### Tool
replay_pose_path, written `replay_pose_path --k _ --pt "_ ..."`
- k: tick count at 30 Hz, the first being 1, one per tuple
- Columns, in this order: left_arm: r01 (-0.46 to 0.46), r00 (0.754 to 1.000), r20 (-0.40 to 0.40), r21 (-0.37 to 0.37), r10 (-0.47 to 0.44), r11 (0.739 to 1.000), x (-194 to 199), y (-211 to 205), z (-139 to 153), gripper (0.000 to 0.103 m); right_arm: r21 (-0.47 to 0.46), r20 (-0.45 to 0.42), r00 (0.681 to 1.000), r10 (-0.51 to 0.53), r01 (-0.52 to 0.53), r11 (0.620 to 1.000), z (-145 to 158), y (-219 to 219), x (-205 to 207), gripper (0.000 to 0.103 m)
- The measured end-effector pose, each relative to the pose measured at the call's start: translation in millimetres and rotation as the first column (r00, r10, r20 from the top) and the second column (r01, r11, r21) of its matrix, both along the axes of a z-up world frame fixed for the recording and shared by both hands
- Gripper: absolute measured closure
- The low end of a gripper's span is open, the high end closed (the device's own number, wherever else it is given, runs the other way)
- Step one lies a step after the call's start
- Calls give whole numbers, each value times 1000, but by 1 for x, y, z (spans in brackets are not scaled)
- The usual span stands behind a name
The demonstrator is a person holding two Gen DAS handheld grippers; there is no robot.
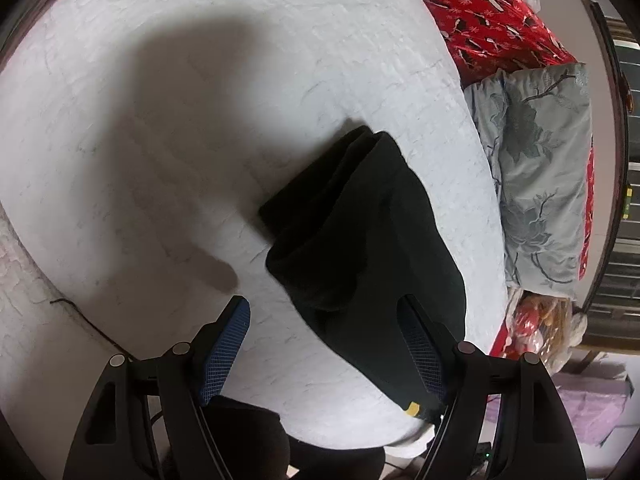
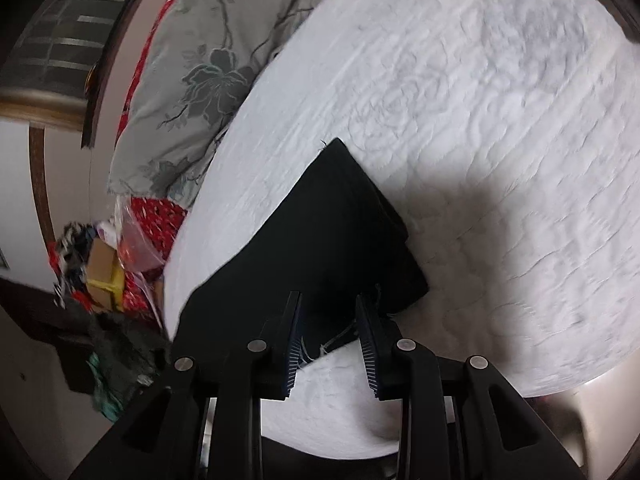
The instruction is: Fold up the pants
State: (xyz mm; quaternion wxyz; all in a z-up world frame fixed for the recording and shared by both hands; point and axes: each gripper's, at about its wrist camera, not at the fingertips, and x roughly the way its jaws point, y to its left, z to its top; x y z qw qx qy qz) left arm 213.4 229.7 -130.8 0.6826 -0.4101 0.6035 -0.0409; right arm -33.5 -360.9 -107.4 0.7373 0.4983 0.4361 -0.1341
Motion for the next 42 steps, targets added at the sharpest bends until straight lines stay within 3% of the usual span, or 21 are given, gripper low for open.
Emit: replay_pose_path --k 5,7,9,10,13,15,18,21,26,28,30,32,37,42 --pt "-8 1000 -24 16 8 1000 10 -7 0 29 22 -37 997 -64 65 998 -16 0 11 71" --pt "-8 999 -41 29 9 1000 15 -13 -2 41 24 -39 995 -88 89 996 -20 0 15 74" --pt "13 998 -64 18 -11 1000 22 -19 -4 81 6 -35 993 -109 109 994 -22 0 18 91" --pt "22 997 -78 32 -20 999 25 -21 -3 82 -3 -33 993 -111 111 994 -23 0 19 100" --pt "19 999 -48 36 -17 999 29 -21 11 85 16 6 992 -129 129 992 -17 -1 17 100" --pt "23 1000 -6 42 -23 999 27 -18 22 85 34 65 990 -127 125 992 -2 1 10 100" --pt "24 999 -41 63 -22 998 26 -14 11 85 32 95 990 -105 103 994 10 6 -2 100" --pt "0 995 -96 17 2 1000 24 -8 -11 84 57 57 993 -106 103 993 -4 7 -11 100" --pt "-9 995 -103 -21 7 1000 27 -4 -21 80 57 -8 995 -101 101 993 -29 5 -14 98" --pt "25 996 -83 15 -23 1000 27 -5 -14 70 31 -9 997 -76 77 997 -26 7 -13 95" --pt "50 998 -43 64 -47 997 23 -3 -2 52 17 -13 999 -47 47 999 -19 7 -12 91" --pt "75 997 25 106 -78 991 12 3 16 44 -12 -18 999 -26 26 1000 -6 4 -17 78" --pt "60 987 135 215 -91 975 9 15 55 37 -101 13 999 -40 41 994 27 -16 -37 71" --pt "137 978 111 290 -175 947 44 -18 64 29 -131 28 999 -35 38 991 35 -32 -21 69"
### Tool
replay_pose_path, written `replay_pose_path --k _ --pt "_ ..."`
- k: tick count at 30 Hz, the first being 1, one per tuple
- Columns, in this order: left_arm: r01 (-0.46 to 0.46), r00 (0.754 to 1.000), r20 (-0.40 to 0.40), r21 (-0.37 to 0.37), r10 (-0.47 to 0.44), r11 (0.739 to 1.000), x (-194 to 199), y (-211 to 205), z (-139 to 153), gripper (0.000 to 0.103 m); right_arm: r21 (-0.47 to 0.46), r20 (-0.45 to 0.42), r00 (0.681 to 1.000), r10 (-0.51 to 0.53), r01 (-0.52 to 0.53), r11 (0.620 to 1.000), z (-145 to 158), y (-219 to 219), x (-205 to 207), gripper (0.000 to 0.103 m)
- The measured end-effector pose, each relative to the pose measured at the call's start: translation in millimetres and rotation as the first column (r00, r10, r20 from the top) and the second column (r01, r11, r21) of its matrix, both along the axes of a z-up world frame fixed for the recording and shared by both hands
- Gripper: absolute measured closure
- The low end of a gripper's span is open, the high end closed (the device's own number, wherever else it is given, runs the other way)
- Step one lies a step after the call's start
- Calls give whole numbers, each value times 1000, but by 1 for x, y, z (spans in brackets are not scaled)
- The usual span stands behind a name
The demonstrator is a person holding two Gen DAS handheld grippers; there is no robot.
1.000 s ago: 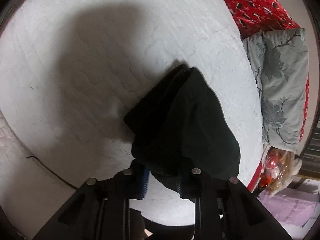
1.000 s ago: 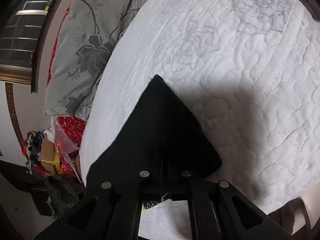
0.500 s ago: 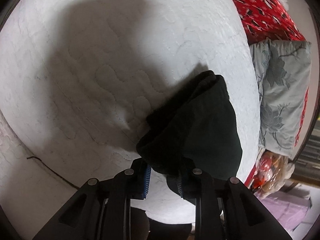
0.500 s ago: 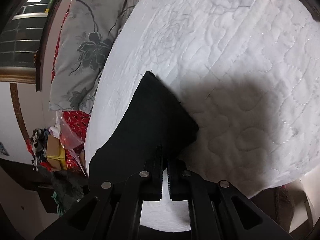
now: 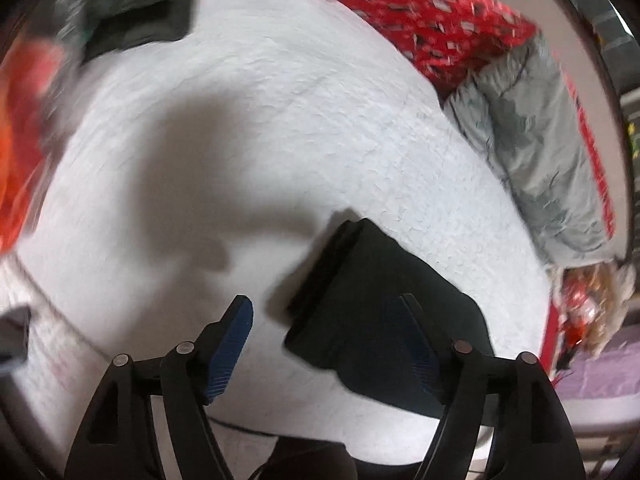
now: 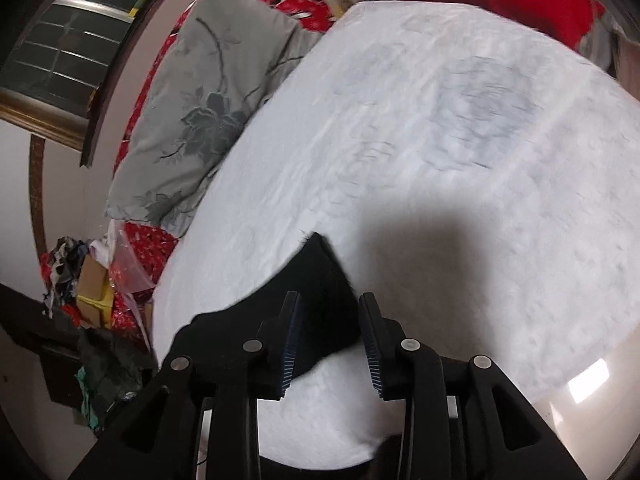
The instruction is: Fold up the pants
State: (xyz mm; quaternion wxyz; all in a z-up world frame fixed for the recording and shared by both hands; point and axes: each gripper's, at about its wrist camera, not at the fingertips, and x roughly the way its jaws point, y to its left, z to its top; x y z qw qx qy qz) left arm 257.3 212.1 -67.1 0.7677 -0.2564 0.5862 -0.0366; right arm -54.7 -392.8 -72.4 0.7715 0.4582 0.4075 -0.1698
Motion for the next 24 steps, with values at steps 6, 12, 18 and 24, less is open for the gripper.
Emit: replay_pose_path --k 6,12,18,24 --pt "58 995 -82 76 -52 995 39 -36 -21 29 -50 -20 998 66 -67 996 -9 -5 45 66" --pt "89 990 -112 57 -82 994 47 -37 -45 27 -49 -85 987 136 -140 989 -28 -11 72 63" --pt "87 990 -119 118 -73 989 52 -43 -63 58 -147 -170 960 221 -247 958 -39 3 87 87" --pt "48 997 -72 116 -40 992 45 -39 -57 71 -200 -119 974 195 -216 956 -23 2 95 91"
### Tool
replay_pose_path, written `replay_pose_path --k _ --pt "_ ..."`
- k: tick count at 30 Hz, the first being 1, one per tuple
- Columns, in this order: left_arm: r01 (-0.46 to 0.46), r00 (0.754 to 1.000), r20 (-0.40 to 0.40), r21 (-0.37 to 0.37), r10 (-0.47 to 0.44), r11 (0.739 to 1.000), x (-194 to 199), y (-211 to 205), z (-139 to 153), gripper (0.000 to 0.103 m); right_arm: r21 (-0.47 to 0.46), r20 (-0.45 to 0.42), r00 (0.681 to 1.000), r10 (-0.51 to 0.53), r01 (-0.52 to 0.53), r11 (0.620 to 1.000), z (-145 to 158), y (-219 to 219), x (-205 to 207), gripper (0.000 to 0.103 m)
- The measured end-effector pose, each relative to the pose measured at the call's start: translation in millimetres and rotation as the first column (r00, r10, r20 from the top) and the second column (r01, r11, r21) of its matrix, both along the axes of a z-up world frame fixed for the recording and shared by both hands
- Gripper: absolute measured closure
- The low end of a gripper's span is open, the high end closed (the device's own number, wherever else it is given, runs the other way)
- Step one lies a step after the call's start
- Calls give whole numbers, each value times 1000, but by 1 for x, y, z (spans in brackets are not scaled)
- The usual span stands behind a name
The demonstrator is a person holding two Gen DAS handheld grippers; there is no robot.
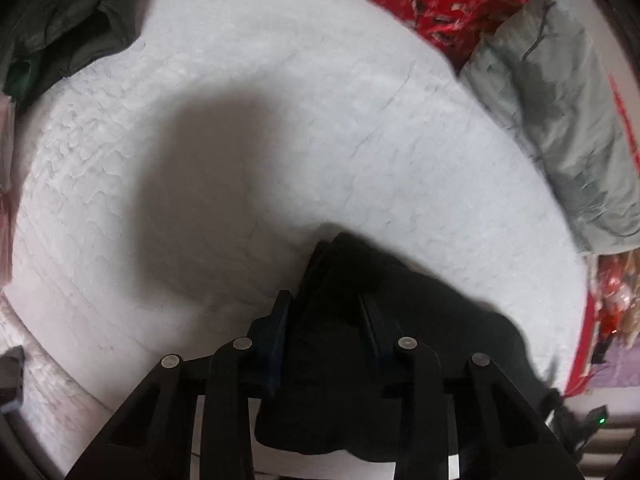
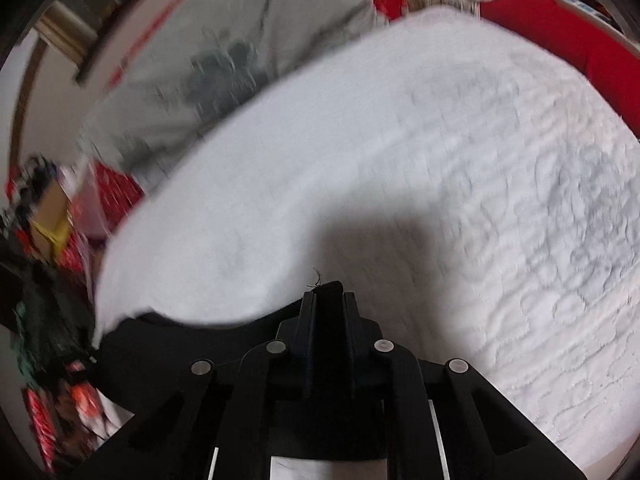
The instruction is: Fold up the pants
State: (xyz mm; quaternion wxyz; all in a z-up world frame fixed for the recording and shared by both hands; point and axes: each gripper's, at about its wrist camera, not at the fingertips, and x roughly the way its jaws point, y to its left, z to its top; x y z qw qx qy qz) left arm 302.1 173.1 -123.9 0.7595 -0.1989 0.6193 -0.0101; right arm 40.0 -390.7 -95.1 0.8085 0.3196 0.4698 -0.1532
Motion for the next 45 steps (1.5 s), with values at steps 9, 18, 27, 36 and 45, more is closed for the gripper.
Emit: replay_pose_path --k 9,18,27,36,45 --pt "-59 998 -23 -96 57 994 -8 18 10 44 39 -51 998 -41 43 998 -19 -4 -2 79" --pt "-133 990 6 -319 142 938 -85 52 19 22 133 4 998 -65 64 989 -6 -5 -44 56" --pt "-309 951 -122 -459 285 833 -88 53 -57 23 266 26 988 -152 140 954 -12 -2 -78 50" --pt "-299 954 -112 -420 278 857 -79 38 -57 20 454 29 963 -268 227 861 -35 12 -98 44" --pt "-321 947 -109 -323 302 890 -67 33 -39 81 408 18 942 -336 300 862 -41 24 -74 96"
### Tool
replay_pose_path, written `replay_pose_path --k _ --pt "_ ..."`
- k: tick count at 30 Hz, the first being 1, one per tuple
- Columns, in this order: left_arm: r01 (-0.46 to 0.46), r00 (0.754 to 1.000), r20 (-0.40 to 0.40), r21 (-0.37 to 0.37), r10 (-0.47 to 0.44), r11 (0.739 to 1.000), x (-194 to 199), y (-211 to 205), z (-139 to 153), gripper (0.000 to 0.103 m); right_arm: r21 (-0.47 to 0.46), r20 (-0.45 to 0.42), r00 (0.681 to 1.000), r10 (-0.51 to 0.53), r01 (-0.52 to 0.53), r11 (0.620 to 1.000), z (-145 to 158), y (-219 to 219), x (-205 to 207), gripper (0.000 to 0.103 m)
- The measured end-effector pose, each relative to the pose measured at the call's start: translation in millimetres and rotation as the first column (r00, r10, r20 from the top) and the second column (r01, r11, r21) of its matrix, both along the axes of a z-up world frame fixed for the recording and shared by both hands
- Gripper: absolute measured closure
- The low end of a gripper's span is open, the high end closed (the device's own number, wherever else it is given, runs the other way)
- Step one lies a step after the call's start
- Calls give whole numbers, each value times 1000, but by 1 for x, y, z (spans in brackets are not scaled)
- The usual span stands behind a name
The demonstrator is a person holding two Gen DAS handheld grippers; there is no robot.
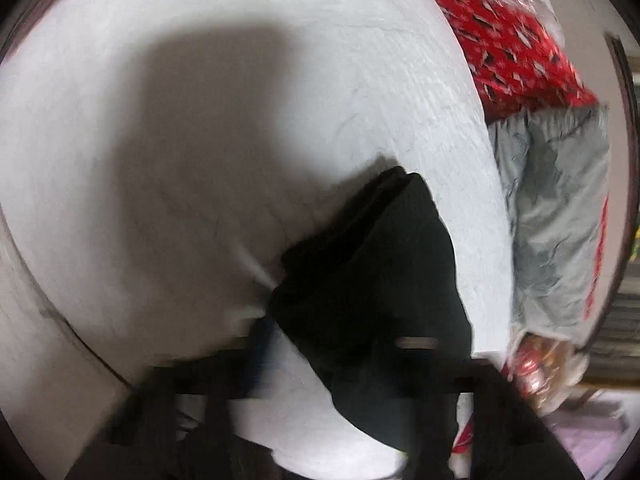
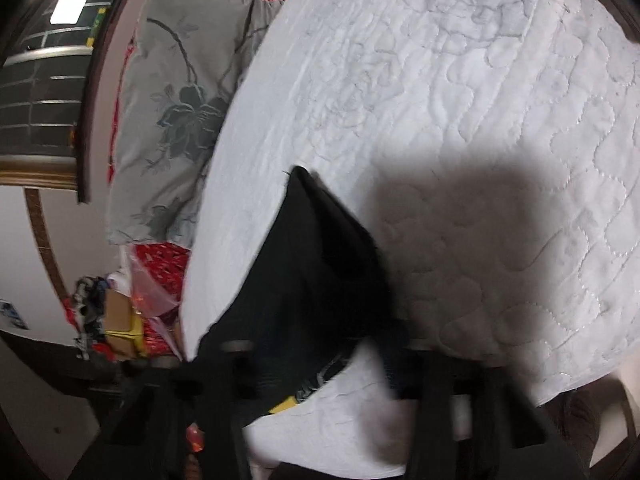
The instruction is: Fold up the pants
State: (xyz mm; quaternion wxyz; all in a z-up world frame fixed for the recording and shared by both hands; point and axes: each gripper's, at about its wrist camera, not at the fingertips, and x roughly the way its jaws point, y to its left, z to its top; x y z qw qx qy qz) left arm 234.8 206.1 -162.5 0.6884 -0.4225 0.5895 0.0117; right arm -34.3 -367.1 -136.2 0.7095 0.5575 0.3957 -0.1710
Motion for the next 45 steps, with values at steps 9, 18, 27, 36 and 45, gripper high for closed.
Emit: replay_pose_path --k 9,18,27,36,45 --pt "60 997 -48 -23 -61 998 -11 -21 1 85 -213 12 987 158 -152 965 66 -26 20 96" --pt "127 991 -41 -12 -128 992 -8 -22 7 64 -139 -71 991 116 -125 982 7 -29 -8 89" --pt "159 985 53 44 -162 986 -30 -20 50 46 -166 -13 999 36 -38 985 51 -55 -43 66" --pt "187 966 142 198 -217 962 -16 -4 120 31 -206 -7 995 104 -104 973 51 -52 -1 60" --pt "352 931 26 201 -364 914 48 -46 101 31 -235 -53 988 148 -156 959 47 -57 36 57"
